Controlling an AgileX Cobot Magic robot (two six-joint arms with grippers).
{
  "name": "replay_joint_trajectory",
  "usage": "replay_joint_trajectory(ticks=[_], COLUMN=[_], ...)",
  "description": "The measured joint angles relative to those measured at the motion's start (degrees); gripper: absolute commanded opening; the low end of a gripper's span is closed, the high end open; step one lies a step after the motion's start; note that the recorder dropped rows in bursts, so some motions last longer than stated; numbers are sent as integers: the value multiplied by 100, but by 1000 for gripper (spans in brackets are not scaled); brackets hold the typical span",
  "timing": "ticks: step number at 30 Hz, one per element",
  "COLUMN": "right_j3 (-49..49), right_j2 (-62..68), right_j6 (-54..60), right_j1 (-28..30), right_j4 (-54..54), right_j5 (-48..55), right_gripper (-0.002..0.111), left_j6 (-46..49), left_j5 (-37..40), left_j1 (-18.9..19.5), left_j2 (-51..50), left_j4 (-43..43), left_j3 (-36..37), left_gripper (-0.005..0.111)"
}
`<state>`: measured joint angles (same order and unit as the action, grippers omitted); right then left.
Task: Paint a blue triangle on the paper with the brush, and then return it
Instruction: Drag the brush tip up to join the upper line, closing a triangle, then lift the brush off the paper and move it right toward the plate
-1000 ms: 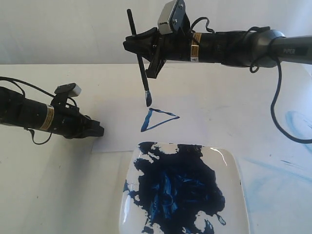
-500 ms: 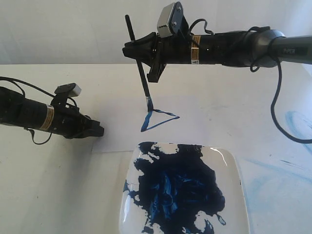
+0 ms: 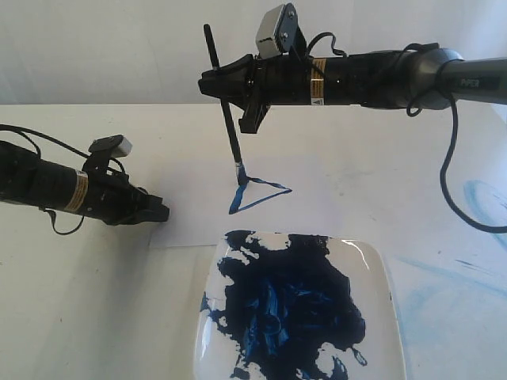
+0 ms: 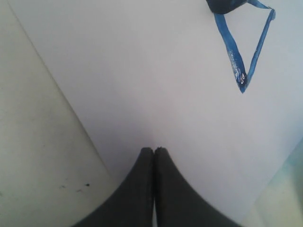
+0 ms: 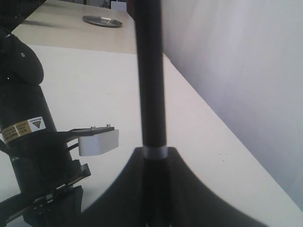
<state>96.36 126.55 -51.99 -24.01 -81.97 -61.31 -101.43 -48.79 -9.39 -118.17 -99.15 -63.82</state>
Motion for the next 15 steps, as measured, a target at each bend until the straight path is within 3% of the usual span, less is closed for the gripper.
replay_joint_trajectory(ticks=[15], right_j3=[0], right_j2=[-167], right_j6=[-300], right_j1=[0], right_j4=[-256], right_j5=[-123], right_gripper=[0], left_j6=[0], left_j5=[0], left_j1=[0], left_j2=[0], left_j4=[0], left_j3=[0], left_gripper=[0])
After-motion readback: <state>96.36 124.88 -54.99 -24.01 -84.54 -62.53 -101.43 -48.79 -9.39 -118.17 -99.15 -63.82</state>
